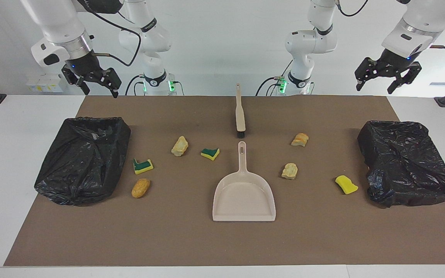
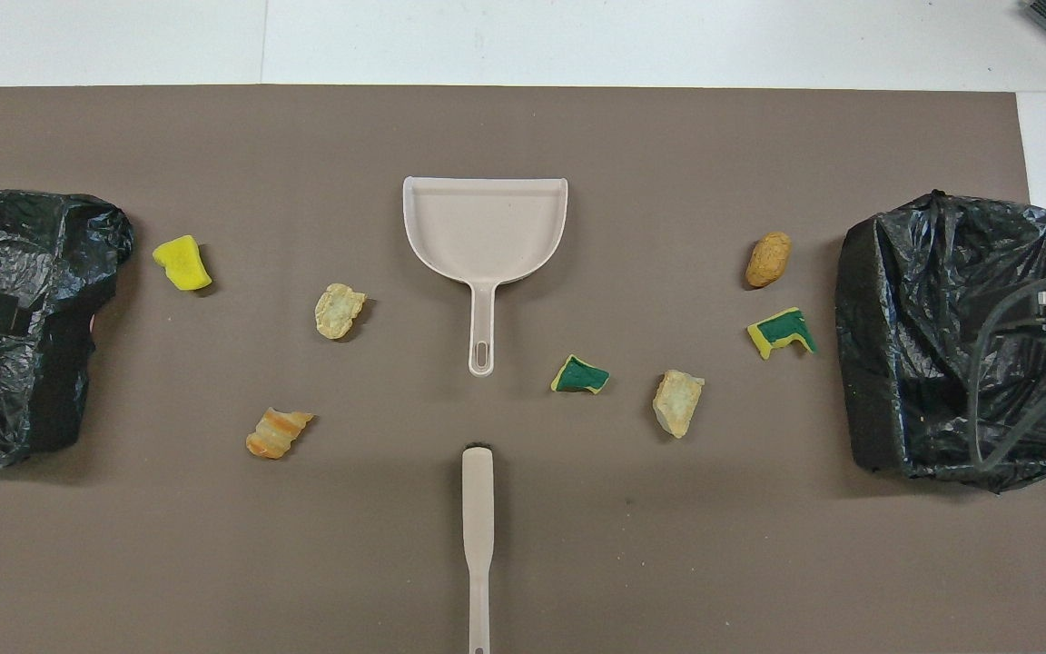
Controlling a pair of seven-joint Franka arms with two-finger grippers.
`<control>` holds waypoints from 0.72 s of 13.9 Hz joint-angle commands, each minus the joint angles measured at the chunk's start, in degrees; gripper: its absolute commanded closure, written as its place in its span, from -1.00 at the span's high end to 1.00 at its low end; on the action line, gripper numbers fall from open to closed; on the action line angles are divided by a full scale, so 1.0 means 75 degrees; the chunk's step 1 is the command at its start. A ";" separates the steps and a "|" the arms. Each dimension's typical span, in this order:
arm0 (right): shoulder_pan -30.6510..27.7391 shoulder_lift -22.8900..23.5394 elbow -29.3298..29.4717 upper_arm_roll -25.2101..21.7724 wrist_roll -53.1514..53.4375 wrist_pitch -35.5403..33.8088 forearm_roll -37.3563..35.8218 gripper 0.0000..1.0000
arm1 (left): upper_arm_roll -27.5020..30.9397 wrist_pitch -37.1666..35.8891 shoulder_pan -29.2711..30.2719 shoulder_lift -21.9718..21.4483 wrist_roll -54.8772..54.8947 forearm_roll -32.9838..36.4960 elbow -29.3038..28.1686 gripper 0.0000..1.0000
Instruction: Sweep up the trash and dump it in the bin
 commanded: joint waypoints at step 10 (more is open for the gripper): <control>-0.0033 -0.0139 -0.0160 0.0016 0.0122 0.0171 0.0238 1.00 | -0.0040 -0.0017 0.0040 -0.0003 0.0047 0.0111 0.0067 1.00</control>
